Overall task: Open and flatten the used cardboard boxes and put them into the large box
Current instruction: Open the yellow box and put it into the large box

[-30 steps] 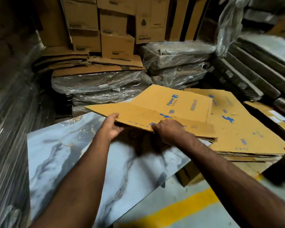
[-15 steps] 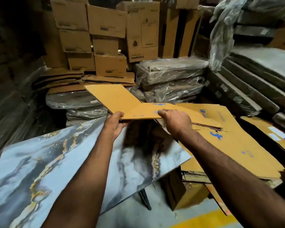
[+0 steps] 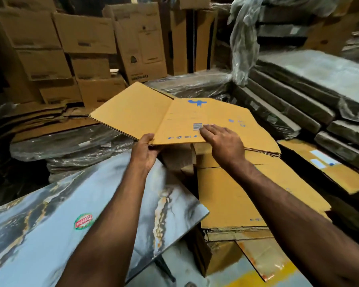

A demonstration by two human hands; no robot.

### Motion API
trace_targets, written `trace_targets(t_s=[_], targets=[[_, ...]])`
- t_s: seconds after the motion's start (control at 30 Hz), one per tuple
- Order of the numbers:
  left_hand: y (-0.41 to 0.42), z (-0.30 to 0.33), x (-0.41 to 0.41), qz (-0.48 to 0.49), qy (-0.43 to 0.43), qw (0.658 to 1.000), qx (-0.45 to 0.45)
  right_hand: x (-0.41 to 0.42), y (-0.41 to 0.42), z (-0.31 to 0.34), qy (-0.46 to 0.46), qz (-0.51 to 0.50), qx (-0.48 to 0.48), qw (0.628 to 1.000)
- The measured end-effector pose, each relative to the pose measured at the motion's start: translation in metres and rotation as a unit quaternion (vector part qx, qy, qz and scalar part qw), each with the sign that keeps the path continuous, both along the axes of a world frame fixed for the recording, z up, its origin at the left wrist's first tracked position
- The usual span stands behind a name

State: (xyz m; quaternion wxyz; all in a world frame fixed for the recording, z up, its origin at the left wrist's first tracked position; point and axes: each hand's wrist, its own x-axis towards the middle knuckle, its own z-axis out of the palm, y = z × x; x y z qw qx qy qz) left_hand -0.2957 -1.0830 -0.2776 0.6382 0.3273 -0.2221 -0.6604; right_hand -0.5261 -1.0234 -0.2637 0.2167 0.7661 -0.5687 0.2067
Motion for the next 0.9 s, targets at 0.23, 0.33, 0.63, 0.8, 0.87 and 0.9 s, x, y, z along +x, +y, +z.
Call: trace_targets(t_s=[0.23, 0.33, 0.63, 0.8, 0.87, 0.9], targets=[[-0.082, -0.046, -0.078, -0.085, -0.023, 0.992, 0.092, -0.119, -0.062, -0.044, 0.023, -0.026, 0.098, 0.995], [-0.111, -0.086, -0.106, -0.159, -0.102, 0.966, 0.177, -0.169, -0.079, -0.061, 0.046, -0.067, 0.250, 0.965], [-0.096, -0.169, -0.184, -0.247, -0.070, 0.911, 0.324, -0.214, -0.089, -0.147, 0.119, -0.108, 0.443, 0.882], [-0.096, -0.164, -0.213, -0.236, -0.081, 0.910, 0.331, -0.231, -0.103, -0.154, 0.071, -0.090, 0.386, 0.916], [-0.091, -0.161, -0.224, -0.211, -0.087, 0.910, 0.345, -0.248, -0.104, -0.151, 0.068, -0.097, 0.356, 0.927], [-0.088, -0.160, -0.230, -0.191, -0.084, 0.912, 0.354, -0.259, -0.105, -0.151, 0.070, -0.103, 0.351, 0.928]])
